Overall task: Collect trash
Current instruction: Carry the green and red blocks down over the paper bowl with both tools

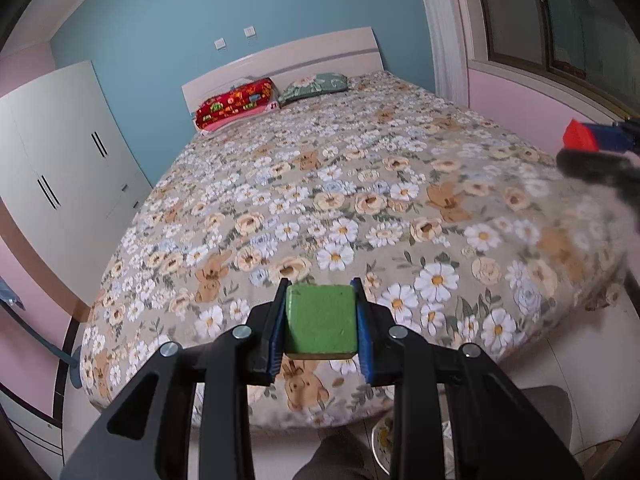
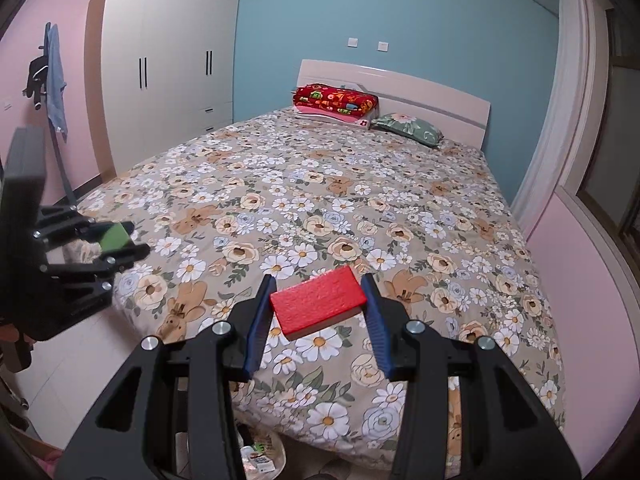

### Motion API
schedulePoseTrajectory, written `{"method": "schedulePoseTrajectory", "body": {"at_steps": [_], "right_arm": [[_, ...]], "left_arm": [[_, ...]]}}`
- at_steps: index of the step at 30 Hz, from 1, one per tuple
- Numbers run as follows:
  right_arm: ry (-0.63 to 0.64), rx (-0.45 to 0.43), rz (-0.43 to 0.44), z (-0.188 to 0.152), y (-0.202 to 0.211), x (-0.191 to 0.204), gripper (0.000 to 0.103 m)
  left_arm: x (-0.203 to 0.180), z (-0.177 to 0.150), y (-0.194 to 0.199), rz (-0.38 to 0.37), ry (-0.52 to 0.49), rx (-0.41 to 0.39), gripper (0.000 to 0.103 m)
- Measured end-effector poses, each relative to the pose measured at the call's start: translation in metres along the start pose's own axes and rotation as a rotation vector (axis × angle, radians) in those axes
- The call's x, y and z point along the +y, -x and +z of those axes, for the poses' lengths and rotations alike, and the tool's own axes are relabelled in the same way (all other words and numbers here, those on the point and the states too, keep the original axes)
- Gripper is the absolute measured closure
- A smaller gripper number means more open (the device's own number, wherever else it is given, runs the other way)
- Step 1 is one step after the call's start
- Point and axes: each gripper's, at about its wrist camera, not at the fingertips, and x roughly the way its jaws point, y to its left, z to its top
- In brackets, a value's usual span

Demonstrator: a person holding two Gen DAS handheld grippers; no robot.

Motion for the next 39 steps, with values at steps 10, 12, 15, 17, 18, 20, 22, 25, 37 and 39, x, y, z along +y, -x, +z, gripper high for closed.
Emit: {"method": "schedulePoseTrajectory", "body": {"at_steps": [10, 12, 15, 17, 18, 20, 22, 25, 37, 39], "right_arm": [[0.021, 0.057, 0.028, -0.045, -0.012, 0.021, 0.059], [0.03, 0.08, 0.035, -0.057, -0.019, 0.027, 0.059], [0.038, 0.12, 0.05, -0.075, -0.033, 0.035, 0.058], [0.039, 0.147, 0.064, -0.089, -0.043, 0.038, 0.058], [0.039, 0.163, 0.07, -0.096, -0.049, 0.041, 0.058], [0.042, 0.199, 0.085, -0.112, -0.062, 0.046, 0.058], [0.048, 0.23, 0.091, -0.125, -0.074, 0.05, 0.058], [0.056, 0.284, 0.109, -0.15, -0.095, 0.06, 0.058], [0.054, 0.473, 0.193, -0.237, -0.165, 0.095, 0.058], [0.052, 0.5, 0.2, -0.248, -0.175, 0.098, 0.058]], "left_arm": [[-0.011, -0.057, -0.022, -0.045, -0.008, 0.093, 0.071], [-0.016, -0.071, -0.032, -0.048, -0.02, 0.119, 0.071], [-0.024, -0.092, -0.048, -0.064, -0.024, 0.163, 0.071], [-0.028, -0.102, -0.058, -0.072, -0.026, 0.186, 0.071], [-0.031, -0.109, -0.064, -0.078, -0.032, 0.203, 0.071], [-0.036, -0.122, -0.075, -0.087, -0.035, 0.23, 0.071], [-0.041, -0.137, -0.087, -0.1, -0.037, 0.264, 0.071], [-0.049, -0.156, -0.104, -0.126, -0.041, 0.319, 0.071], [-0.077, -0.221, -0.156, -0.173, -0.071, 0.463, 0.071], [-0.082, -0.231, -0.164, -0.181, -0.07, 0.49, 0.071]]}}
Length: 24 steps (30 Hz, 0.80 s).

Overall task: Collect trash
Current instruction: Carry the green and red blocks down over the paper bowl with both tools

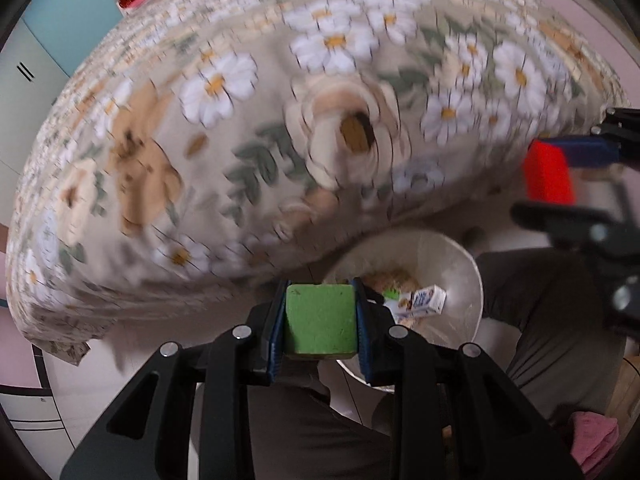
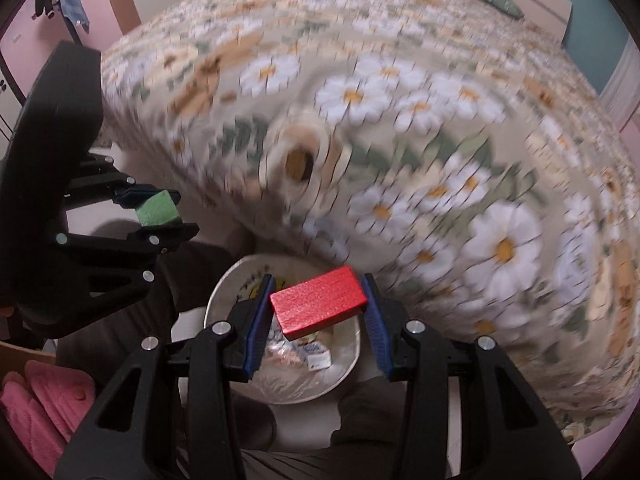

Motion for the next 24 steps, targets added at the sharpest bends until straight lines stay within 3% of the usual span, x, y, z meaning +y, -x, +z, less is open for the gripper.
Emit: {"method": "schedulePoseTrajectory", "body": {"at_steps": [24], "right_arm": [[-0.102, 0.306, 0.097, -0.072, -0.166, -0.009, 0.058]], "left_arm": [[-0.035, -0.036, -0.156, -0.153, 0.044, 0.297, 0.071]]}}
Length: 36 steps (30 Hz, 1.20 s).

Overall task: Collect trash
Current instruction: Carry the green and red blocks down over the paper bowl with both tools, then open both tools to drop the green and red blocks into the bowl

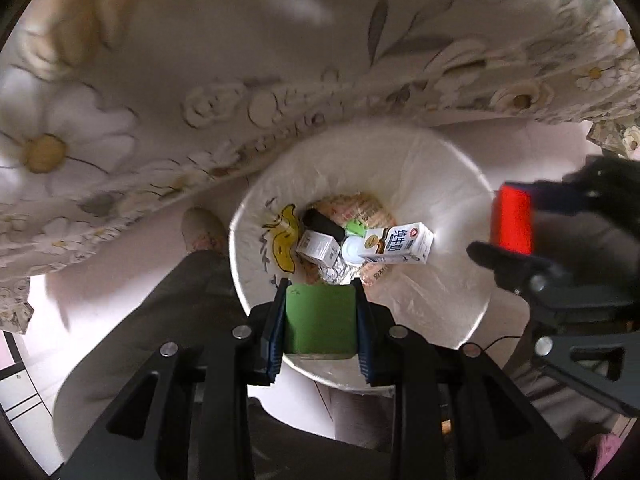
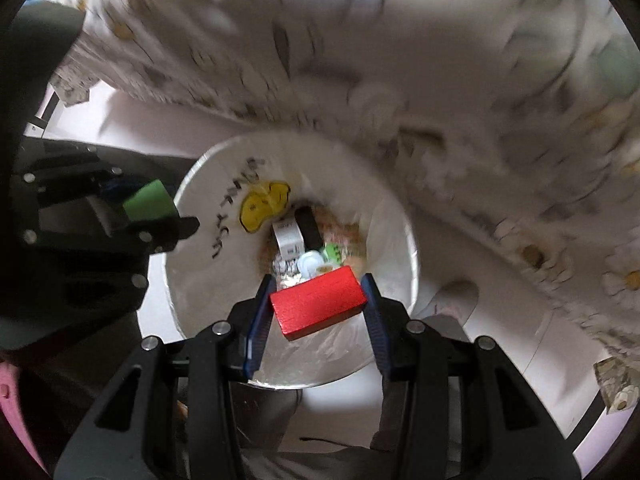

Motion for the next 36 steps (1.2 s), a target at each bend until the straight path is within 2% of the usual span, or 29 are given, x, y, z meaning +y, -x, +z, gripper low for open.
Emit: {"method": "schedulePoseTrajectory", "body": {"at_steps": [4, 17, 23, 26, 27, 29, 36], "right_arm": [[-0.01, 0.058, 0.017, -0.002, -0.027, 0.0, 0.058], [-0.057, 0.159, 0.081, -0.005, -0.082, -0.001, 0.058], [-0.075, 0.199, 0.097, -0.007, -0.104, 0.001, 0.058], [-0.049, 0.203, 0.069, -0.005, -0.109, 0.006, 0.058], [-0.044, 0.206, 0.061, -0.005, -0.11, 0.007, 0.055], [-0.044, 0.209, 0.036, -0.002, -0.111, 0.007, 0.046], [-0.08, 0.202, 0.053, 0.0, -0.109, -0.002, 0.046]], "left_arm": [[0.003, 0.003, -0.021, -0.009, 0.019, 0.042, 0.071], [0.009, 0.014, -0.078, -0.064, 0.083, 0.143, 0.071], [0.009, 0.015, -0.097, -0.072, 0.088, 0.177, 0.071], [0.01, 0.017, -0.101, -0.092, 0.109, 0.184, 0.071], [0.011, 0.018, -0.101, -0.096, 0.115, 0.189, 0.07], [0.011, 0.019, -0.102, -0.099, 0.124, 0.194, 0.056], [0.01, 0.021, -0.101, -0.096, 0.117, 0.19, 0.054]]}}
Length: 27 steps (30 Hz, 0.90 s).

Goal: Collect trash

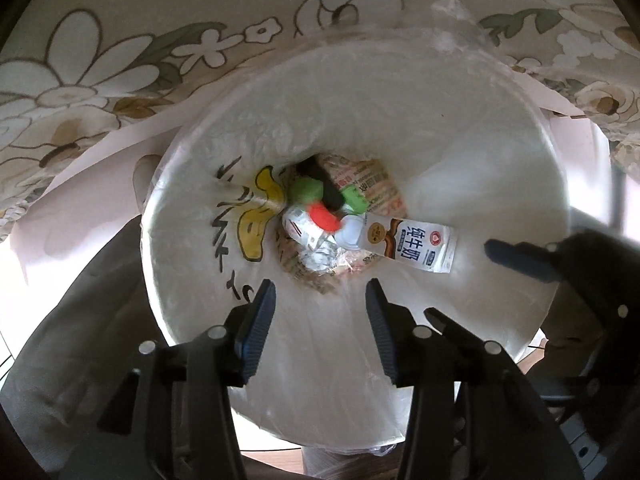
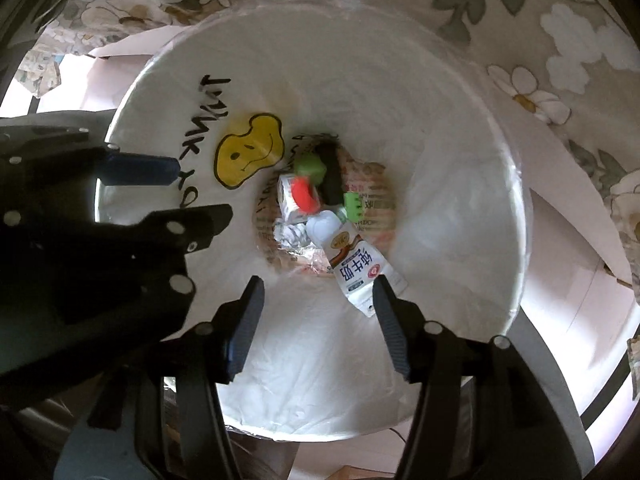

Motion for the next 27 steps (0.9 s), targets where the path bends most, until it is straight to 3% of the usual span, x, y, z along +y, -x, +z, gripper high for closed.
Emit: {"method": "schedulePoseTrajectory", "body": {"at_steps": [17, 27], "right_arm": [[-0.019, -0.047, -0.002, -0.014, 0.022, 0.003, 0.046], [0.033, -0.152, -0.043, -0.038, 0.087, 0.01, 0.046]], "left_arm": [[0.003, -0.014, 0.037, 0.046, -0.021, -0.049, 0.054], [-0.003, -0.043, 0.121, 0.042, -0.036, -0.214, 0.054]]}}
